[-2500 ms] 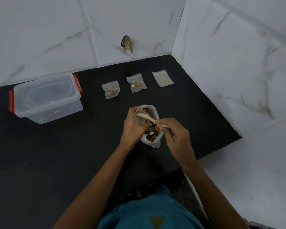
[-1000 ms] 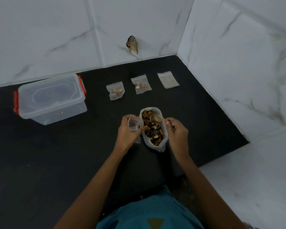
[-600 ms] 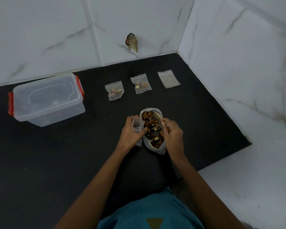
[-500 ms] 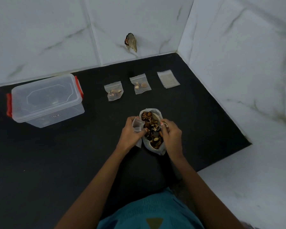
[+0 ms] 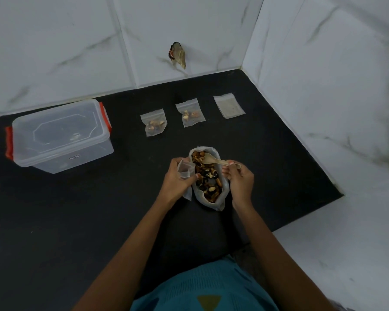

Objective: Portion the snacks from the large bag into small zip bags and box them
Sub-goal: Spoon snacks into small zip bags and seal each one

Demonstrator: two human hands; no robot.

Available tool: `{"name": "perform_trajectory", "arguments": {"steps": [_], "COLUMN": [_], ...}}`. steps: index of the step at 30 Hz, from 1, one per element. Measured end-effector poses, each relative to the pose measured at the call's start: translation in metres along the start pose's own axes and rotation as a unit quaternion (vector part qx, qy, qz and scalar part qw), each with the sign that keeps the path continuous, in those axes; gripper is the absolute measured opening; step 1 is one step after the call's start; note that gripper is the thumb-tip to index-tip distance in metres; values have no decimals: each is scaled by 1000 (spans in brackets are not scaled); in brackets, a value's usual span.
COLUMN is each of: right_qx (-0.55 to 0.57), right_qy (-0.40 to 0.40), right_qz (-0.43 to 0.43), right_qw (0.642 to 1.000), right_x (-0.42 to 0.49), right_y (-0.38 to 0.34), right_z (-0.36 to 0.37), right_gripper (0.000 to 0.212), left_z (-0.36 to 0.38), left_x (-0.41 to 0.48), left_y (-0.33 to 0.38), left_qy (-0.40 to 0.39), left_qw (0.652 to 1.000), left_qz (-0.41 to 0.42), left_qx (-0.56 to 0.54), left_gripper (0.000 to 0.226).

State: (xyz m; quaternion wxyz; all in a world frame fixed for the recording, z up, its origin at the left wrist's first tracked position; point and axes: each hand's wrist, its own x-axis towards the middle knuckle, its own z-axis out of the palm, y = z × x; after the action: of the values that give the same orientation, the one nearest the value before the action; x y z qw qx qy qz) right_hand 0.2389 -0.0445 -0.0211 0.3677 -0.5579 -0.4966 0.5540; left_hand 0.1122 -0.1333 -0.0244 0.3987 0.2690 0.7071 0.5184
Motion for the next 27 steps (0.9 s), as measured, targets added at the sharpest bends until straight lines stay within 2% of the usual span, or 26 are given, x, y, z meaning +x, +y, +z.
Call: {"name": "perform_trajectory", "arguments": {"steps": [3, 7, 13, 19, 27], "right_qx": [7, 99, 78, 141, 161], "right_qy": [-7, 0, -12, -9, -3], "right_qz": [16, 72, 51, 110, 129], "right_qw": [1000, 992, 996, 984, 979], "right_x": [0, 3, 0, 5, 2], "right_y": [-2, -3, -3, -8, -14], "right_z": [0, -8, 6, -6, -14], "right_gripper": [16, 16, 17, 14, 15], "left_z": [0, 0, 1, 0, 0], "left_x": [-1, -1, 0, 0, -1], "left_y": [1, 1, 1, 1, 1], "left_qy": [0, -2, -9, -13, -10], "left_qw": [1000, 1000, 1000, 1000, 1000], "left_qz": [3, 3, 9, 6, 14], "left_qx": [4, 4, 10, 10, 10], "left_gripper": [48, 47, 47, 50, 55]}}
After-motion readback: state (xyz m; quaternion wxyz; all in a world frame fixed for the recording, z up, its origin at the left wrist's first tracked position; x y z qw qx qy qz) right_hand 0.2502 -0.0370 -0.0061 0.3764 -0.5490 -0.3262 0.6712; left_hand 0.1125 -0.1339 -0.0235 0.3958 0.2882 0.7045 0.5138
